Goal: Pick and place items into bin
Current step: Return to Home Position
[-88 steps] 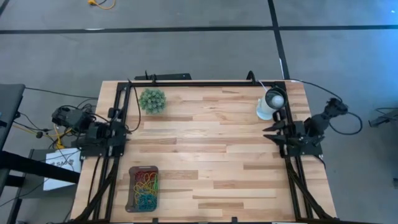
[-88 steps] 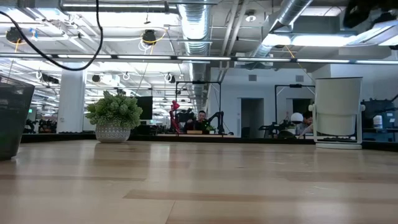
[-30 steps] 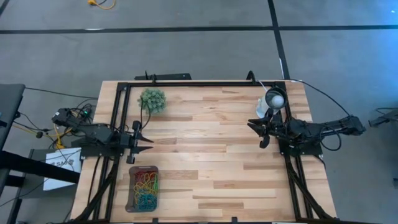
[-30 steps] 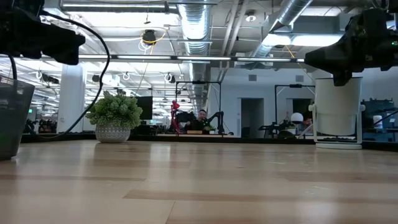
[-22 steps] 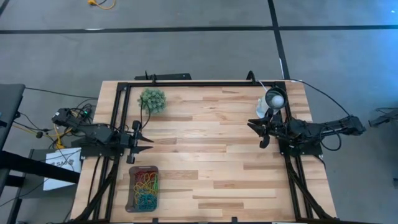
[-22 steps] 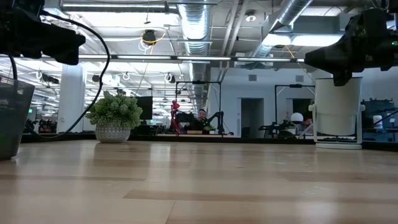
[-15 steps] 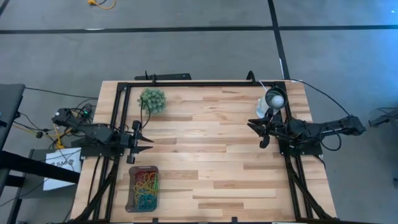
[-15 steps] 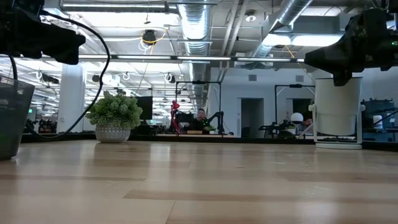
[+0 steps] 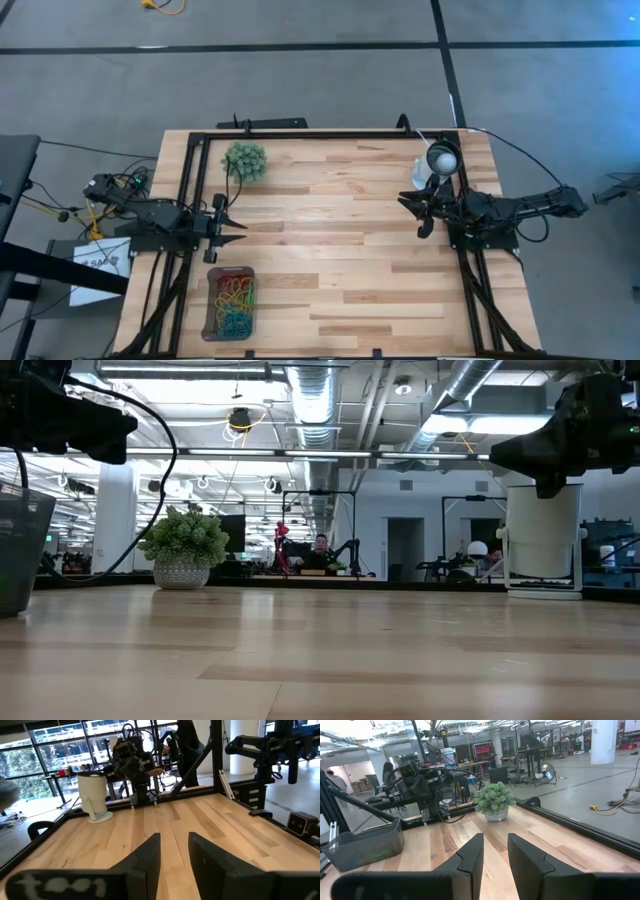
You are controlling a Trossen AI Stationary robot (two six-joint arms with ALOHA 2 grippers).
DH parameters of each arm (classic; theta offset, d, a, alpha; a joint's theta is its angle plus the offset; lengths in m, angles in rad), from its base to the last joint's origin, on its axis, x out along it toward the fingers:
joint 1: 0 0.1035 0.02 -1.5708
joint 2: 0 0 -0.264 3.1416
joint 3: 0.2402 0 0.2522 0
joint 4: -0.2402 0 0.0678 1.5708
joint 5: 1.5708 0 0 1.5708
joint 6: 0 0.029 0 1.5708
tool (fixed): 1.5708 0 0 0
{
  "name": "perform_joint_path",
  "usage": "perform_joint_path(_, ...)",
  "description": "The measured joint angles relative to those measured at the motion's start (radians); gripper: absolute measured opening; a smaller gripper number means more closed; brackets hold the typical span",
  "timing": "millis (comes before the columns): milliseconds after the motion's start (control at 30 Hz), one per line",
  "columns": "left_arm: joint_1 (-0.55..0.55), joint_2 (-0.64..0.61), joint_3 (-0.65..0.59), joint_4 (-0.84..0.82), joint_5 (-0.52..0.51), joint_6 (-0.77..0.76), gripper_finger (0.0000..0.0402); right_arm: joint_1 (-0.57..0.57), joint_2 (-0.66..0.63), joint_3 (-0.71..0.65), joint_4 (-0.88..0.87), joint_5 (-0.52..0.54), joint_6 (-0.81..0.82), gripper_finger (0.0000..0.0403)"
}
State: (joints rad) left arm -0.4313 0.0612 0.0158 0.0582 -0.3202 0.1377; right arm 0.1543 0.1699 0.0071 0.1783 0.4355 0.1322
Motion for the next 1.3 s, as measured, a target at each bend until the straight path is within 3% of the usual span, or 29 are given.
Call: perform_joint_path(1300,0.0,0.0,0.0,0.0,-0.001,0.004,0.009,0.0,0.0,0.0,0.0,0.0,0.0,0.0082)
